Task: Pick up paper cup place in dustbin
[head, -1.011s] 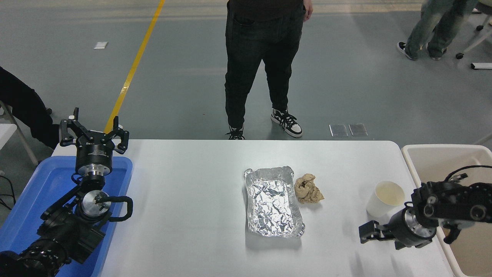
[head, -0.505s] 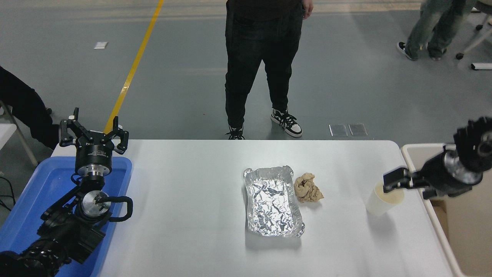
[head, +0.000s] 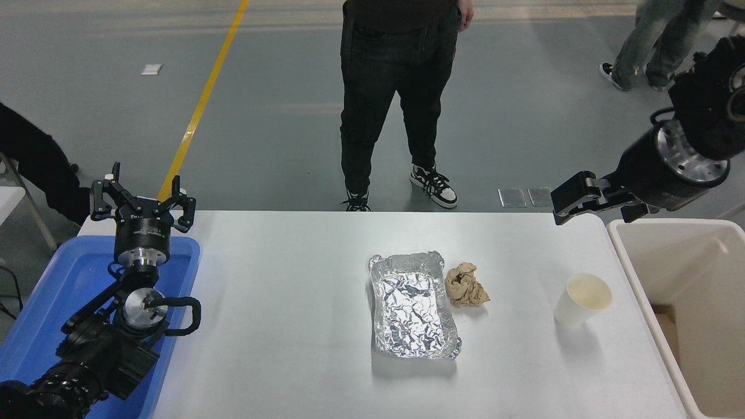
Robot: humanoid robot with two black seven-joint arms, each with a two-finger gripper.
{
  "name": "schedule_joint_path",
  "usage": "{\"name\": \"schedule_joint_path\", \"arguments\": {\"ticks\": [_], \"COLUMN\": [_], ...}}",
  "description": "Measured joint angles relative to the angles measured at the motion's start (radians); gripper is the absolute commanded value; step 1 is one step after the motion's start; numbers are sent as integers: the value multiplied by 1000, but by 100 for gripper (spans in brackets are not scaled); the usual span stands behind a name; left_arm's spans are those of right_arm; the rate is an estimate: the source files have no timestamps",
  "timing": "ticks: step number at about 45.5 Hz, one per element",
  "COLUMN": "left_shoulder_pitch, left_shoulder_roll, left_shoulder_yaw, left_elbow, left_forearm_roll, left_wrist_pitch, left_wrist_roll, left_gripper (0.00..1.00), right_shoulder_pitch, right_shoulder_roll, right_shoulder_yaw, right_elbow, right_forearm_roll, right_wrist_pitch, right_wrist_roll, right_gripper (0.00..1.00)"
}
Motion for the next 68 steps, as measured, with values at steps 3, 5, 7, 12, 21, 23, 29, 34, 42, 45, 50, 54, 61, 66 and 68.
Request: {"name": "schedule_joint_path", "arguments": {"ticks": [3,5,7,12,21,23,29,34,42,45,50,54,61,66,68], "left_shoulder_pitch": [0,0,0,0,0,0,0,0,0,0,0,0,0,0,0], "left_shoulder_roll": [0,0,0,0,1,1,1,2,2,2,2,2,2,3,2], "left_shoulder_yaw": [0,0,0,0,0,0,0,0,0,0,0,0,0,0,0], "left_elbow": [0,0,0,0,0,0,0,0,0,0,0,0,0,0,0], "left_forearm_roll": [0,0,0,1,2,2,2,2,2,3,3,3,3,2,2], "left_wrist_pitch": [0,0,-1,-1,-1,-1,-2,-2,-2,-2,-2,-2,-2,-2,-2], "left_wrist_roll": [0,0,0,1,1,1,1,1,1,1,1,1,1,1,1], "left_gripper": [99,99,99,99,99,99,99,99,99,99,99,99,99,99,99], "right_shoulder_pitch": [11,17,24,35,42,41,29,10,-35,-61,-116,-167,-263,-344,-371], "right_shoulder_roll": [23,35,47,67,92,103,134,153,168,168,140,112,60,24,14], "right_shoulder_yaw": [-4,-6,-7,-3,8,10,18,25,33,30,25,19,-6,-17,-18], "right_elbow": [2,2,3,3,-5,-8,-21,-37,-73,-91,-122,-138,-159,-180,-189], "right_forearm_roll": [3,5,8,33,101,109,126,133,138,127,55,-15,-128,-194,-209], "right_wrist_pitch": [8,12,18,27,35,35,32,29,24,23,17,-2,-63,-113,-127], "right_wrist_roll": [1,1,2,4,5,6,6,7,7,7,8,8,7,7,6], "right_gripper": [100,100,100,100,100,100,100,100,100,100,100,100,100,100,100]}}
